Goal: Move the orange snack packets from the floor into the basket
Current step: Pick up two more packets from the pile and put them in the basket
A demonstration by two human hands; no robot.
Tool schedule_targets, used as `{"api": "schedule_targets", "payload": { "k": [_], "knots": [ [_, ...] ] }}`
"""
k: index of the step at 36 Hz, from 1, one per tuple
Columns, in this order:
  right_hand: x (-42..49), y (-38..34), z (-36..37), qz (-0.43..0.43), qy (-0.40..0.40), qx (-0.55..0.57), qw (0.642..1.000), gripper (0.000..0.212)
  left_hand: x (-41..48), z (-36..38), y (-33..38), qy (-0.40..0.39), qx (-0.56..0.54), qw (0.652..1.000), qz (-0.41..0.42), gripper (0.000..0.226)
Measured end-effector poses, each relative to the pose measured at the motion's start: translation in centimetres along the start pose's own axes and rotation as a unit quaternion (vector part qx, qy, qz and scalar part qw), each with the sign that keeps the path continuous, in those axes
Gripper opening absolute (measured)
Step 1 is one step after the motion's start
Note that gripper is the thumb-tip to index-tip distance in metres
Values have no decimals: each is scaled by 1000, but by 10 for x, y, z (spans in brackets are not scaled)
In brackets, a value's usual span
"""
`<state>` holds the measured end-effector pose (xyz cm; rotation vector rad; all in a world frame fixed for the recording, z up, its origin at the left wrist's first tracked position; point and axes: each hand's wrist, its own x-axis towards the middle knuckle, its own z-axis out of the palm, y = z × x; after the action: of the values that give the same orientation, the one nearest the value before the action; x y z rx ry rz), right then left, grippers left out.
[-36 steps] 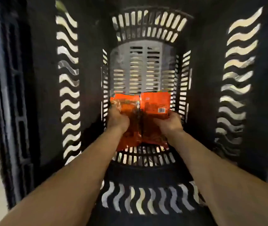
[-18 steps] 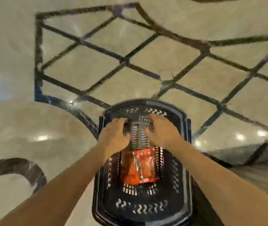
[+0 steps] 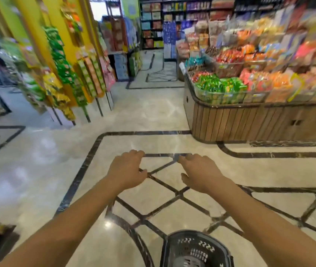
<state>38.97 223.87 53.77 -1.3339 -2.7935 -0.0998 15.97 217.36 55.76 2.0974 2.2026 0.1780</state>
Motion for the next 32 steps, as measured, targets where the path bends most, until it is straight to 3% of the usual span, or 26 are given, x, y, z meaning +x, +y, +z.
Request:
{"api": "schedule_targets", "payload": {
  "k": [7,15,21,32],
  "knots": [
    [-6,-74,-88,-102,79,6,992,45,-113,-98,-14,91,13,989,-114,59],
    [-47,-206,-125,-288,106,19,952,46,-298,-115,-27,129,37,950,-282,57],
    [-115,-341,-135,-441,108,58,889,39,-467,-116,-25,119,54,897,-422,34],
    [-322,-582,-156,-669,74,66,737,37,-787,-111,17,113,66,756,-641,51]
  ]
}}
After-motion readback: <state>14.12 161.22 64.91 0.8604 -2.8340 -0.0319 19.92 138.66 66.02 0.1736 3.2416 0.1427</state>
